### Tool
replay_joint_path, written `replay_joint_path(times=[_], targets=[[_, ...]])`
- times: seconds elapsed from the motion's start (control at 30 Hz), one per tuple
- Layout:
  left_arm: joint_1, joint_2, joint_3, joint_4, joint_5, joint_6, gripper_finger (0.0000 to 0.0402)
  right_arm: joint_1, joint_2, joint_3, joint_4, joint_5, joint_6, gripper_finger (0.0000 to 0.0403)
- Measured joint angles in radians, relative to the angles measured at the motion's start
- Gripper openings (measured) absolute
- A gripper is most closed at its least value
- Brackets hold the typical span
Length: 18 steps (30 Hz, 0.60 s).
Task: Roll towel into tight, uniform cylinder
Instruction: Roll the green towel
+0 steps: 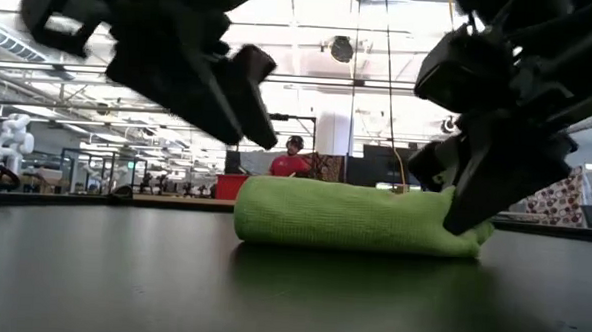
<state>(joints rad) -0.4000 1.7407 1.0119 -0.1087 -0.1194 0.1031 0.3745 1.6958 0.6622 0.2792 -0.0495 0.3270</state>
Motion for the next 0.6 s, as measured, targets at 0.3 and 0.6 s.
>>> replay_joint_path(times=[0.3, 0.6], targets=[[-0.124, 0.083, -0.001, 0.082, -0.287, 0.026, 0.0221, -0.071, 0.0, -0.099, 0.21, -0.088, 0.135, 0.001], [-0.157, 0.18, -0.001, 0.109, -0.543, 0.04, 0.0222, -0.096, 0.0, -0.146, 0.328, -0.144, 0.234, 0.0011]])
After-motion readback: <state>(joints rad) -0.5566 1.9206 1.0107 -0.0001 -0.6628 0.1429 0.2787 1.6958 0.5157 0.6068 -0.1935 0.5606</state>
